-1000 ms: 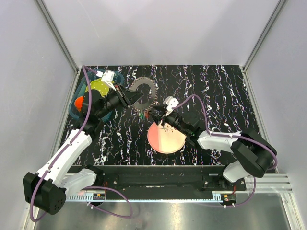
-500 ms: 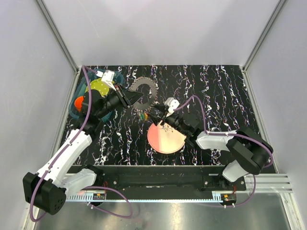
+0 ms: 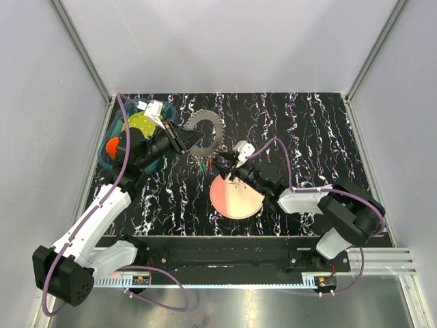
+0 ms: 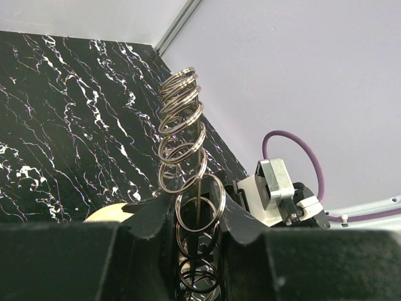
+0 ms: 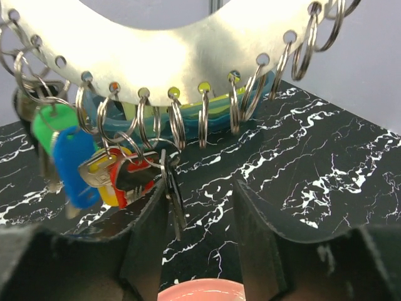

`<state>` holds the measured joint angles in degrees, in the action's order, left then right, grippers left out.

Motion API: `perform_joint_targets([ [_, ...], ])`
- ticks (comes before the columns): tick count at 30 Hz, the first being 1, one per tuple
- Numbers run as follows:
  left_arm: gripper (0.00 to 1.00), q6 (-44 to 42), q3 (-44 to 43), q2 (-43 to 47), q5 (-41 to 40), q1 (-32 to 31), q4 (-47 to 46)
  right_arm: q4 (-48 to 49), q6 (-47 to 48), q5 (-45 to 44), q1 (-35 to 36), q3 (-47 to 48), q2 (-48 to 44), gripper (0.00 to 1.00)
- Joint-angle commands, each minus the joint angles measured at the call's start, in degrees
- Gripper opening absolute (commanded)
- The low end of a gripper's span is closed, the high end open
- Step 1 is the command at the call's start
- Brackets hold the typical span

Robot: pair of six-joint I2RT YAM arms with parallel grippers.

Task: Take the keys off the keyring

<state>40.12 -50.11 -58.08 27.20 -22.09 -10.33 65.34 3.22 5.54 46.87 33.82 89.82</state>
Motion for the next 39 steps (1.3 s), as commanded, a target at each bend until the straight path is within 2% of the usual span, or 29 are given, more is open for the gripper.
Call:
perform_joint_targets([
  [1, 0.00, 0.84, -2.36, 2.27, 0.57, 0.11, -5.41, 4.53, 0.20, -1.59, 0.50, 0.19, 1.05, 0.52],
  [10, 0.00, 1.28, -2.01, 2.10, 0.31, 0.11, -5.93, 6.46, -0.59, -2.38, 0.50, 2.73, 2.99, 0.49],
  [22, 0.00, 1.19, -1.40, 2.27, 0.13, 0.11, -6.11, 7.96, 0.56, -3.08, 0.94, 5.37, 4.57, 0.50],
  [25, 0.00, 1.02, -1.48, 2.28, 0.04, 0.11, -6.02, 8.31, 0.47, -3.08, 1.20, 5.37, 5.01, 0.47],
  [26, 0.00, 1.01, -1.40, 2.27, -0.04, 0.20, -6.02, 8.49, 0.47, -2.99, 1.20, 5.29, 5.10, 0.45],
  [29, 0.00, 0.84, -1.22, 2.27, -0.57, 0.11, -5.76, 10.14, 0.12, -3.17, 1.47, 4.68, 5.01, 0.30],
  [30, 0.00, 0.75, -1.31, 2.27, -0.66, 0.11, -5.41, 10.85, -0.15, -3.17, 1.29, 4.32, 4.84, 0.24],
  [31, 0.00, -0.03, -1.31, 2.36, -0.74, 0.11, -4.97, 11.47, -0.41, -2.99, 1.38, 3.71, 4.58, 0.13],
  [33, 0.00, -1.00, -1.22, 2.45, -2.23, 0.11, -3.05, 11.48, -0.59, -2.03, 1.38, 3.18, 3.26, 0.03],
  [36, 0.00, -2.67, -0.69, 2.89, -4.08, 0.11, -1.46, 6.83, -0.94, 0.70, 1.38, 3.35, 0.54, 0.00],
  [39, 0.00, -3.20, -0.60, 2.63, -5.05, 0.11, -0.23, 4.88, -1.38, -1.49, 1.38, 1.52, -1.48, 0.00],
])
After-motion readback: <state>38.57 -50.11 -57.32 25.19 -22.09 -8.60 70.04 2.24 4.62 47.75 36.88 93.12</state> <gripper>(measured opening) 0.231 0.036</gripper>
